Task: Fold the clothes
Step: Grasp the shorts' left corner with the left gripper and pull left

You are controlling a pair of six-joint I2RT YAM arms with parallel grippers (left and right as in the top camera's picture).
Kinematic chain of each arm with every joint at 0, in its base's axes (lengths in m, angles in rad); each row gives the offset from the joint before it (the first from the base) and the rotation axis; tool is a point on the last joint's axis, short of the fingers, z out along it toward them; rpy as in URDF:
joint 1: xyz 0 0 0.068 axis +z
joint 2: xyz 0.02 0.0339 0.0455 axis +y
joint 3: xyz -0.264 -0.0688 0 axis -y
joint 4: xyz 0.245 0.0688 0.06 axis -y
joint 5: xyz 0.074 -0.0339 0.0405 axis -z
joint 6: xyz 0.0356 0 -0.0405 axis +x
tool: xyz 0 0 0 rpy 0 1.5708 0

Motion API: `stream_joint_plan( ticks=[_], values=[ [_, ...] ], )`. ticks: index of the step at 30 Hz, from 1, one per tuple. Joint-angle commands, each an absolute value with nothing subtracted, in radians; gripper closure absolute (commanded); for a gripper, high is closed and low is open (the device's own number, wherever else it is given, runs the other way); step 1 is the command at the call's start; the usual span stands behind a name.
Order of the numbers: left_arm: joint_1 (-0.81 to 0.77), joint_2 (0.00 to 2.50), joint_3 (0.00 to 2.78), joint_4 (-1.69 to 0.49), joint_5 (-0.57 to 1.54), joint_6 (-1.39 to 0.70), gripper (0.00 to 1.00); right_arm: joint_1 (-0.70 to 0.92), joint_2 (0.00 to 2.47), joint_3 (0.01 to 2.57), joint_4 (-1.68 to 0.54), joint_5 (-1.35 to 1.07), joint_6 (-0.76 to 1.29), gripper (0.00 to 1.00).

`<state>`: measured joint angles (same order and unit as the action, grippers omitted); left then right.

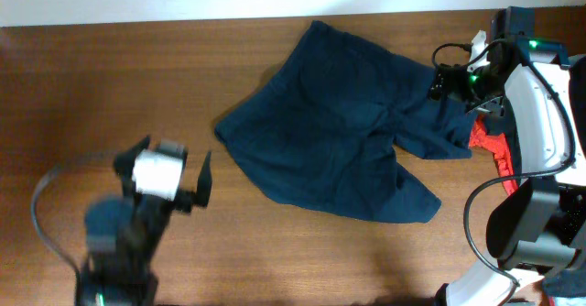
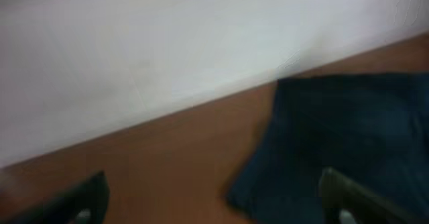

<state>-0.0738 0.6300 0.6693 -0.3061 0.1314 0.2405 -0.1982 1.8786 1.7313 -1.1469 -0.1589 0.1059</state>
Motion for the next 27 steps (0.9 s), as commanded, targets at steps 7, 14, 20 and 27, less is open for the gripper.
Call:
stream_joint_plan(
  ticks=[7, 14, 20, 27],
  values=[
    [-0.078, 1.531, 1.462, -0.839, 0.184, 0.338, 0.01, -0.204, 1.873, 1.739, -1.145, -0.153, 0.110, 0.01],
    [-0.078, 1.814, 1.525, -0.786, 0.185, 0.349, 0.29, -0.204, 1.873, 1.739, -1.145, -0.153, 0.110, 0.01],
    [-0.078, 1.969, 1.525, -0.777, 0.200, 0.389, 0.39, -0.204, 1.873, 1.739, -1.145, -0.153, 0.110, 0.02],
    [-0.078, 2.056, 1.525, -0.770, 0.294, 0.394, 0.22, -0.204, 1.873, 1.739, -1.145, -0.153, 0.110, 0.01]
  ],
)
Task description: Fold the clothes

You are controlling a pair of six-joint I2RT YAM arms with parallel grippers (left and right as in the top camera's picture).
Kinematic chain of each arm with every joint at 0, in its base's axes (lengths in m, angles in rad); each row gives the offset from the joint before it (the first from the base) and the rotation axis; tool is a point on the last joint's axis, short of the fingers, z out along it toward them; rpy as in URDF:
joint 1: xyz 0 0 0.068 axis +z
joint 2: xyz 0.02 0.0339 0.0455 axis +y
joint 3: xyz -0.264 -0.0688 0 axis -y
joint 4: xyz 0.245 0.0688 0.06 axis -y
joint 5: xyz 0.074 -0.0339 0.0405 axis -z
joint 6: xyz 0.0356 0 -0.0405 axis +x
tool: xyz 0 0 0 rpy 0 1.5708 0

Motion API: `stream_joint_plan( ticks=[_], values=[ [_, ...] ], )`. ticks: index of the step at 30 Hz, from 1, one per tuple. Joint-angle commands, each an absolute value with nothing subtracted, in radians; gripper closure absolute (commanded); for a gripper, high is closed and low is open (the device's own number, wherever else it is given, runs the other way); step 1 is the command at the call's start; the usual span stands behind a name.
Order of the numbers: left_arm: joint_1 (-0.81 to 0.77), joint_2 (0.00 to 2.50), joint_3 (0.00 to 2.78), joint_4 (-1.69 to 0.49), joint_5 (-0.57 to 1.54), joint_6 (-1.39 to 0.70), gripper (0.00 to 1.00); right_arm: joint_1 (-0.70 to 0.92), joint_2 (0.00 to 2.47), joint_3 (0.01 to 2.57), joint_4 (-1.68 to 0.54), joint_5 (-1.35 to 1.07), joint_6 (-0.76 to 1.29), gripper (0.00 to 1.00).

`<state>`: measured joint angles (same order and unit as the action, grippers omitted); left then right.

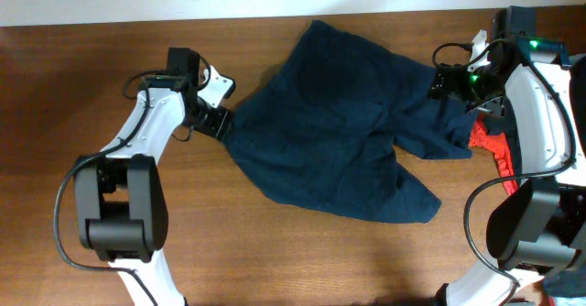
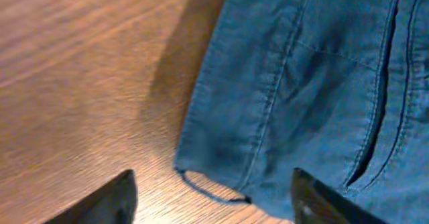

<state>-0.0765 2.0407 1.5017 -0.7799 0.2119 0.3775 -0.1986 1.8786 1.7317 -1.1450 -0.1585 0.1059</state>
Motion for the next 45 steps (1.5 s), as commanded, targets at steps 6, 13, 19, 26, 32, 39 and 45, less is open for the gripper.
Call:
stream_joint_plan(
  ticks=[6, 13, 19, 26, 32, 39, 45],
  values=[
    [-0.078, 2.088, 1.525, -0.724, 0.293, 0.400, 0.18, -0.204, 1.873, 1.739, -1.145, -0.153, 0.110, 0.01],
    [-0.078, 2.151, 1.525, -0.728, 0.294, 0.399, 0.22, -0.204, 1.873, 1.739, -1.145, -0.153, 0.110, 0.01],
    [-0.075, 2.150, 1.537, -0.737, 0.293, 0.398, 0.75, -0.204, 1.873, 1.739, -1.145, -0.153, 0.110, 0.01],
    [-0.031, 2.148, 1.584, -0.788, 0.043, 0.135, 0.99, -0.204, 1.873, 1.739, -1.145, -0.153, 0.110, 0.01],
    [0.092, 2.149, 1.584, -0.852, -0.004, -0.155, 0.99, -0.204, 1.873, 1.739, -1.145, -0.153, 0.110, 0.01],
    [0.218, 2.149, 1.584, -0.947, 0.057, -0.483, 0.99, -0.204, 1.873, 1.739, -1.145, -0.153, 0.110, 0.01],
    [0.252, 2.149, 1.584, -0.947, 0.245, -0.648, 1.00, -0.204, 1.873, 1.739, -1.145, -0.153, 0.110, 0.02]
  ],
)
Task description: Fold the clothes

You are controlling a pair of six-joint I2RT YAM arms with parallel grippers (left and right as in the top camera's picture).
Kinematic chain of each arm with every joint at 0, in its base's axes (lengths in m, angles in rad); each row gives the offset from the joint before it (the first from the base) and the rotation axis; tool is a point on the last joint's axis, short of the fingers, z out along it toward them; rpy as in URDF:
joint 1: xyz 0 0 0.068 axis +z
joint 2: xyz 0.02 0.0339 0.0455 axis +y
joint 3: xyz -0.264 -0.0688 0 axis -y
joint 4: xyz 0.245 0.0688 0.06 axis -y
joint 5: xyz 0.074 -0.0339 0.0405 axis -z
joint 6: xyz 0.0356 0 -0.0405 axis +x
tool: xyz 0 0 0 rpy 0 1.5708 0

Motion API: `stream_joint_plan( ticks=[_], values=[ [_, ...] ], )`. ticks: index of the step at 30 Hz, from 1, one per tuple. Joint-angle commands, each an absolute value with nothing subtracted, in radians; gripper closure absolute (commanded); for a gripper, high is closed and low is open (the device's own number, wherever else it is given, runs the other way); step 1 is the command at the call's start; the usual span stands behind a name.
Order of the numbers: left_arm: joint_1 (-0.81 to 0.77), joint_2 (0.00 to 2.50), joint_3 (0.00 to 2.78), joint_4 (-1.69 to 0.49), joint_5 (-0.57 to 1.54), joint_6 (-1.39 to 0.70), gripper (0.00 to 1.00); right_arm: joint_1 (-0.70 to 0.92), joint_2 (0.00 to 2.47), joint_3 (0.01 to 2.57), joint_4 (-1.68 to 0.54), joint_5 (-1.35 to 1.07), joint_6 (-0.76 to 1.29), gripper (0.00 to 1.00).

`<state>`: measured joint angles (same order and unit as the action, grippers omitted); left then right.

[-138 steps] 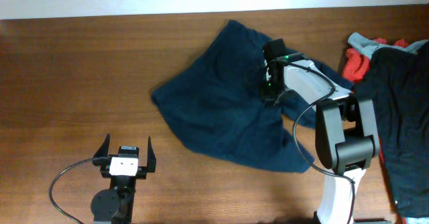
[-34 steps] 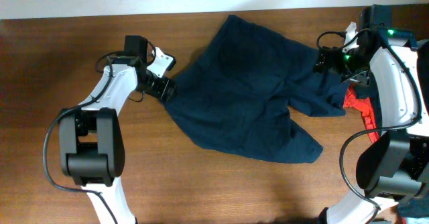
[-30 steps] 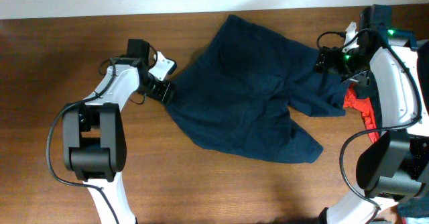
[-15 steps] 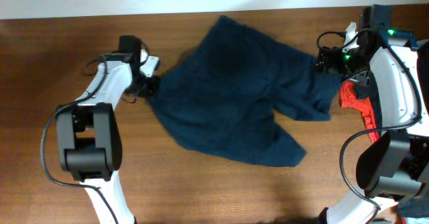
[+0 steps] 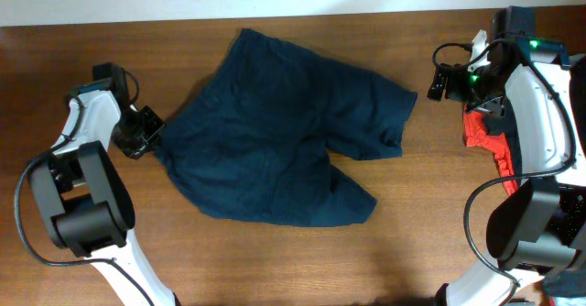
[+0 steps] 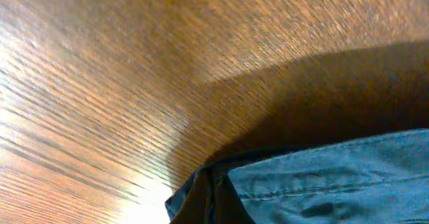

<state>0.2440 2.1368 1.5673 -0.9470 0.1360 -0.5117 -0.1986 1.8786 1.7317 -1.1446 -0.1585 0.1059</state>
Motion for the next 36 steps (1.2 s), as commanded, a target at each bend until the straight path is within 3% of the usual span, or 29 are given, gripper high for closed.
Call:
stream_joint_plan(
  ticks=[1, 8, 15, 16, 17, 20, 23, 27, 36],
  values=[
    [0.249, 2.149, 1.584, -0.944, 0.247, -0.648, 0.99, -0.204, 1.873, 1.739, -1.145, -0.153, 0.110, 0.01],
    [0.247, 2.136, 1.597, -0.944, 0.223, -0.487, 0.99, -0.204, 1.873, 1.739, -1.145, -0.153, 0.110, 0.01],
    [0.266, 2.064, 1.654, -0.985, 0.158, -0.276, 0.68, -0.204, 1.873, 1.739, -1.145, -0.153, 0.110, 0.01],
    [0.266, 2.048, 1.670, -0.986, 0.169, -0.244, 0.61, -0.204, 1.873, 1.739, -1.145, -0.153, 0.110, 0.01],
    [0.266, 2.028, 1.684, -0.986, 0.211, -0.210, 0.48, -0.204, 1.873, 1.739, -1.145, -0.153, 0.110, 0.01],
    [0.264, 1.994, 1.699, -0.972, 0.343, -0.147, 0.34, -0.204, 1.873, 1.739, -1.145, -0.153, 0.110, 0.01],
    [0.245, 1.981, 1.700, -0.924, 0.500, -0.032, 0.35, -0.204, 1.873, 1.739, -1.145, -0.153, 0.110, 0.01],
    [0.187, 1.981, 1.700, -0.878, 0.522, 0.068, 0.34, -0.204, 1.873, 1.739, -1.145, -0.153, 0.110, 0.01],
    [0.012, 1.984, 1.700, -0.761, 0.265, 0.253, 0.34, -0.204, 1.873, 1.739, -1.145, -0.153, 0.110, 0.01]
  ],
)
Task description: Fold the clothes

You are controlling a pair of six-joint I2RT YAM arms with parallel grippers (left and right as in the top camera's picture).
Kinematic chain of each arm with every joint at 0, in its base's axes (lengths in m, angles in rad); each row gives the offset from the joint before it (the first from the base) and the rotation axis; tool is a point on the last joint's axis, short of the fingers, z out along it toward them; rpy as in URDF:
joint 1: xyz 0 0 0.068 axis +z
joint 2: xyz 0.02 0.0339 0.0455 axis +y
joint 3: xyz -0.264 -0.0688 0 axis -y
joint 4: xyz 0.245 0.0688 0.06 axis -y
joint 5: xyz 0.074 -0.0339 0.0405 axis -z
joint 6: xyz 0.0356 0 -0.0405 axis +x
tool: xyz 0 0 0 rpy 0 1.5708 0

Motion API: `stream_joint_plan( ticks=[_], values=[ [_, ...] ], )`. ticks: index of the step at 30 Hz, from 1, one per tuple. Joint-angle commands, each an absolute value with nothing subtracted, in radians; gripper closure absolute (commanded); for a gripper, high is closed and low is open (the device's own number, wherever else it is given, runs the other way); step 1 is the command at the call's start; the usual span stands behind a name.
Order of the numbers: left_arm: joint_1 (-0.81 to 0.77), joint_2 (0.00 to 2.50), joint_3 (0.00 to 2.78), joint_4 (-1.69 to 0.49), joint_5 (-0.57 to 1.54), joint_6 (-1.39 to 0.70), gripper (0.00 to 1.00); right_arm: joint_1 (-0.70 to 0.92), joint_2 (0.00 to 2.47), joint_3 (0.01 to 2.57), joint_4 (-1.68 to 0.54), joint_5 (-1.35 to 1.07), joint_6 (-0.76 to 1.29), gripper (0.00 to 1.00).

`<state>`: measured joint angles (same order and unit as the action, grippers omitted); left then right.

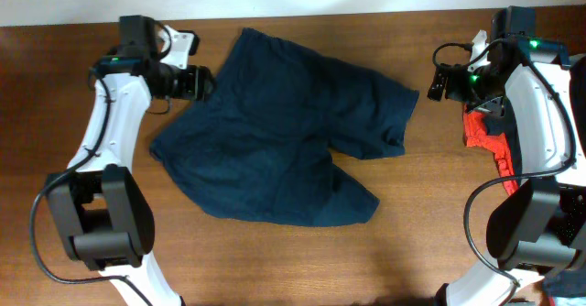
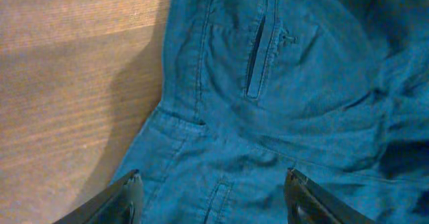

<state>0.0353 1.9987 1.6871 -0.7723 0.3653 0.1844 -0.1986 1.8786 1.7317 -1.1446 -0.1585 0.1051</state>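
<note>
Dark blue shorts point(image 1: 284, 132) lie spread on the wooden table point(image 1: 73, 187), waistband to the left and legs to the right. My left gripper point(image 1: 197, 81) hovers open over the upper part of the waistband. The left wrist view shows the shorts point(image 2: 268, 83) with a slit pocket below my left gripper point(image 2: 214, 187), and nothing between its fingers point(image 2: 124, 197). Off to the right, my right gripper point(image 1: 438, 82) is clear of the shorts' leg, its two fingers apart and empty.
A crumpled red cloth point(image 1: 490, 146) lies at the right edge under the right arm. The table's back edge meets a white wall just behind the shorts.
My left gripper was shut on the shorts' left corner near the table's left side. It is now open, further back and to the right, over the waistband. The shorts lie where they were.
The shorts first lay right of centre, their leg under my right gripper, with my left arm at the front left. Then my left gripper stood open at their left corner. Then it held that corner and the shorts lay further left, clear of the right gripper. Now it has let go.
</note>
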Motion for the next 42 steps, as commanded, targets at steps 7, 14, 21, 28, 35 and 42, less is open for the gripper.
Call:
stream_joint_plan(
  ticks=[7, 14, 21, 28, 35, 42],
  values=[
    [0.002, 2.016, 1.699, -0.760, 0.239, 0.231, 0.36, -0.204, 1.873, 1.739, -1.145, -0.153, 0.110, 0.01],
    [0.002, 2.086, 1.699, -0.759, 0.239, 0.229, 0.37, -0.204, 1.873, 1.739, -1.145, -0.153, 0.110, 0.01],
    [0.003, 2.163, 1.699, -0.771, 0.238, 0.221, 0.40, -0.204, 1.873, 1.739, -1.145, -0.153, 0.110, 0.01],
    [0.002, 2.097, 1.737, -0.785, 0.246, 0.134, 0.50, -0.204, 1.873, 1.739, -1.145, -0.153, 0.110, 0.01],
    [-0.016, 2.022, 1.740, -0.756, 0.284, 0.057, 0.38, -0.204, 1.873, 1.739, -1.145, -0.153, 0.110, 0.01],
    [-0.092, 2.031, 1.740, -0.648, 0.291, 0.072, 0.19, -0.204, 1.873, 1.739, -1.144, -0.153, 0.110, 0.01]
  ],
)
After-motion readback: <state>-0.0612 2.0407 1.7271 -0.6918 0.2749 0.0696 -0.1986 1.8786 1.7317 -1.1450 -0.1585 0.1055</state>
